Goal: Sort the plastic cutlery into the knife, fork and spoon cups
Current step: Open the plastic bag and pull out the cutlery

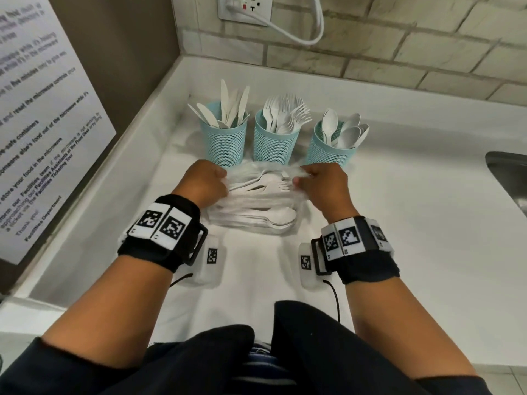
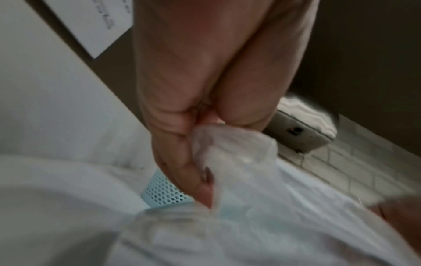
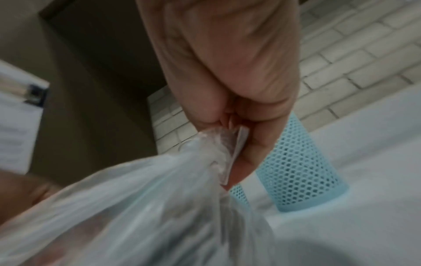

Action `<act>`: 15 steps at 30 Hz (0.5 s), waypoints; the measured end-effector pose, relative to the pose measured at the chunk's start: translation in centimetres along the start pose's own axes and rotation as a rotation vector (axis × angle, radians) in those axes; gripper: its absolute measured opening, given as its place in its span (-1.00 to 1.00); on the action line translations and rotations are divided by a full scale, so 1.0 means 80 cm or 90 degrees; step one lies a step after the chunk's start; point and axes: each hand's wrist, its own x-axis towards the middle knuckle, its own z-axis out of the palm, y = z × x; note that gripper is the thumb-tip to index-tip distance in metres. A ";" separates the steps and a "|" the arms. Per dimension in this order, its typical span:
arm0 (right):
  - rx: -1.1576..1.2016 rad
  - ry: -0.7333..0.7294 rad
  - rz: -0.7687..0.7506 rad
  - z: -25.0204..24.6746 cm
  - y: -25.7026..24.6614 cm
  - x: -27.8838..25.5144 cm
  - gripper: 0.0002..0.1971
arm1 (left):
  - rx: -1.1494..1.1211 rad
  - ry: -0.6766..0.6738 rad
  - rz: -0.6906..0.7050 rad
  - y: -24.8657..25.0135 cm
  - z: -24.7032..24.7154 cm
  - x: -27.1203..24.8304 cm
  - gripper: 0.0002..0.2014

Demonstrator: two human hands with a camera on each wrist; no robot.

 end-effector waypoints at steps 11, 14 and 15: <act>0.726 -0.147 0.486 -0.017 0.015 0.005 -0.67 | -0.800 -0.107 -0.297 -0.009 -0.010 0.004 -0.55; 0.747 -0.169 0.510 -0.004 0.031 0.015 -0.66 | -0.849 -0.100 -0.320 -0.017 -0.008 0.006 -0.59; 0.726 -0.158 0.531 0.002 0.035 0.016 -0.80 | -0.855 -0.098 -0.327 -0.019 -0.007 0.006 -0.65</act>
